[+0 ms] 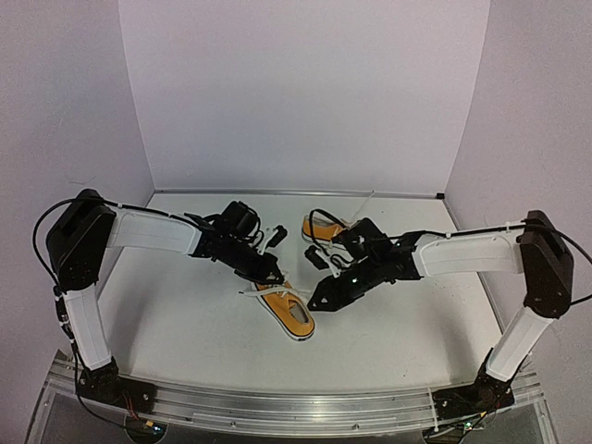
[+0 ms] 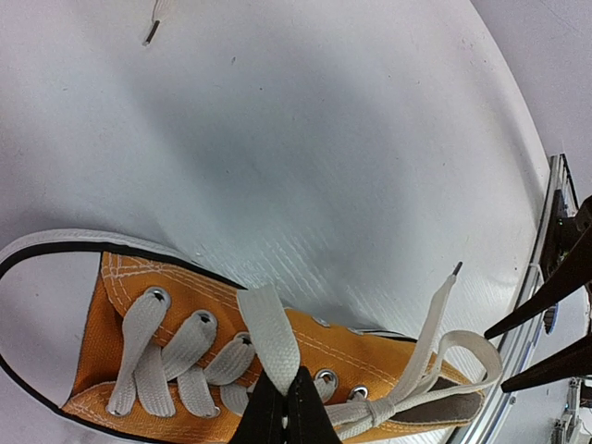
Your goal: Tie the shoes
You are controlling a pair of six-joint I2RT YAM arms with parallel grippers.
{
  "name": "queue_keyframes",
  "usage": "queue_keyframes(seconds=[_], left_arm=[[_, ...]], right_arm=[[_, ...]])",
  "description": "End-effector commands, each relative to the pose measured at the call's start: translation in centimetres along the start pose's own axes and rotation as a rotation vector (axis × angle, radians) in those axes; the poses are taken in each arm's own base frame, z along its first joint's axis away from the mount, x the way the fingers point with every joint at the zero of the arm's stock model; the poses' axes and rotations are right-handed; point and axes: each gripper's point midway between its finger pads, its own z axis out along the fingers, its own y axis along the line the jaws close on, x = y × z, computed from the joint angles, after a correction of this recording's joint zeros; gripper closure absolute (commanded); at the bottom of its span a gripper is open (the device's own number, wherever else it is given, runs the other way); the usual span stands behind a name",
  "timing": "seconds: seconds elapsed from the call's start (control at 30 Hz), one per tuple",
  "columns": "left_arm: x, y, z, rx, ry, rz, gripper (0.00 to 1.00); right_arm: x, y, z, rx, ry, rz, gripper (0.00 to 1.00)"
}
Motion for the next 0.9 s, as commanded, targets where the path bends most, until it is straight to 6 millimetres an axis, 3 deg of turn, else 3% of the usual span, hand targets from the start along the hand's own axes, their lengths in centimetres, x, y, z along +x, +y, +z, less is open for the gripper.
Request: queue_keyframes(seconds=[0.0, 0.27, 0.43, 0.67, 0.87], left_arm=[[-2.1, -0.9, -1.7, 0.003, -0.072, 0.047, 1.0], [-2.3, -1.2, -1.5, 0.019, -0.073, 0.05, 1.0], [-2.3, -1.2, -1.3, 0.021, -0.07, 0.049, 1.0], [-2.4, -1.3, -1.4, 0.021, -0.068, 0.051, 1.0], [-2.2, -1.1, -1.5, 0.013, -0.065, 0.049, 1.0]], right_arm=[[-1.3, 0.7, 0.5, -0.015, 0.001, -0.018, 0.72], [-2.9, 0.6, 0.5, 0.007, -0.023, -0.033, 0.7], [-3.5, 0.5, 0.4, 0.026, -0.031, -0.043, 0.55], [-3.7, 0.8, 1.3, -0.001, -0.014, -0.051, 0.66], [-2.5, 0.2, 1.7, 0.008, 0.016, -0.041, 0.76]])
